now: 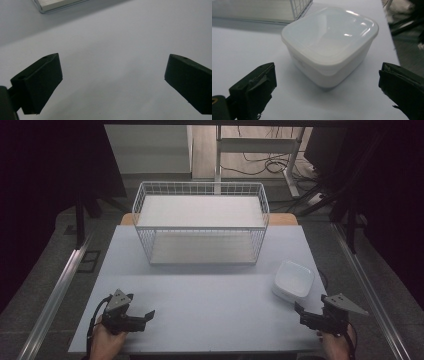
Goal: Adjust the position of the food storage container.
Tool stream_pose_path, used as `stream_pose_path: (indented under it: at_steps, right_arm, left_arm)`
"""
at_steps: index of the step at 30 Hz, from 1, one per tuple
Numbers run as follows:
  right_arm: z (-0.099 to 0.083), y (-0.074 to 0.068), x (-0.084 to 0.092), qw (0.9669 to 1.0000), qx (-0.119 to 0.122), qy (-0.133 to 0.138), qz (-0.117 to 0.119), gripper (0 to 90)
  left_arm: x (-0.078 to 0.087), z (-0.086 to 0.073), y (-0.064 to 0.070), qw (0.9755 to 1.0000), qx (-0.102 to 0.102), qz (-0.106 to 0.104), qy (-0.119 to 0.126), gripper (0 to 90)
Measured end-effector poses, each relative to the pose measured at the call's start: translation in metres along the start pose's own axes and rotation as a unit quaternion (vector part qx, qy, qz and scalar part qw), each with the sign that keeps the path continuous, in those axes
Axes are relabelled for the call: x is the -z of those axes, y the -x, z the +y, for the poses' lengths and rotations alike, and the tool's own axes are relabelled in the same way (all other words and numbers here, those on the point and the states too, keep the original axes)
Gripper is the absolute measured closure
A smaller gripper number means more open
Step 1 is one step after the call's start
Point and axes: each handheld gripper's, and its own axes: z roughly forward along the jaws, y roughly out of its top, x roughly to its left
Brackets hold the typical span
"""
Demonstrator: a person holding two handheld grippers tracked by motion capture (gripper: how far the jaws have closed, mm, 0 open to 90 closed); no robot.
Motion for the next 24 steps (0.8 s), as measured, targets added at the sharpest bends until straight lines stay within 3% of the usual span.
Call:
stream_pose_path:
  at_steps: [1, 2, 3, 5, 8, 11, 16, 18, 24]
  right_arm:
    - [-0.0008, -0.0015, -0.0021, 0.9999, 0.015, -0.002, -0.003, 0.6]
    - [-0.0008, -0.0015, -0.0021, 0.9999, 0.015, -0.002, -0.003, 0.6]
    - [-0.0018, -0.0030, -0.0030, 0.9998, 0.017, -0.002, 0.008, 0.0]
    - [-0.0018, -0.0027, -0.0024, 0.9999, 0.010, 0.003, 0.008, 0.0]
    - [-0.0023, -0.0016, -0.0033, 1.0000, 0.007, 0.003, 0.004, 0.0]
    - [-0.0032, -0.0022, -0.0072, 0.9998, 0.000, -0.009, -0.019, 0.0]
    - [-0.0020, -0.0030, -0.0073, 0.9995, -0.014, -0.013, -0.025, 0.0]
    - [-0.0002, -0.0025, -0.0060, 0.9989, -0.019, -0.020, -0.039, 0.0]
    - [0.0044, 0.0005, -0.0015, 0.9992, -0.023, -0.030, -0.016, 0.0]
  left_arm:
    - [0.0006, -0.0002, -0.0012, 0.9999, 0.009, -0.008, 0.006, 0.6]
    - [0.0006, -0.0002, -0.0012, 0.9999, 0.009, -0.008, 0.006, 0.4]
    - [0.0019, -0.0009, -0.0044, 0.9994, 0.025, -0.017, 0.016, 0.3]
    - [0.0028, -0.0013, -0.0064, 0.9988, 0.036, -0.024, 0.023, 0.3]
    - [0.0028, -0.0011, -0.0066, 0.9987, 0.035, -0.026, 0.026, 0.3]
    - [0.0003, -0.0006, -0.0058, 0.9990, 0.028, -0.029, 0.020, 0.1]
    - [-0.0014, -0.0003, -0.0051, 0.9990, 0.028, -0.031, 0.014, 0.1]
    - [-0.0019, -0.0001, -0.0053, 0.9990, 0.027, -0.033, 0.012, 0.1]
    - [-0.0019, -0.0002, -0.0067, 0.9991, 0.030, -0.030, 0.009, 0.2]
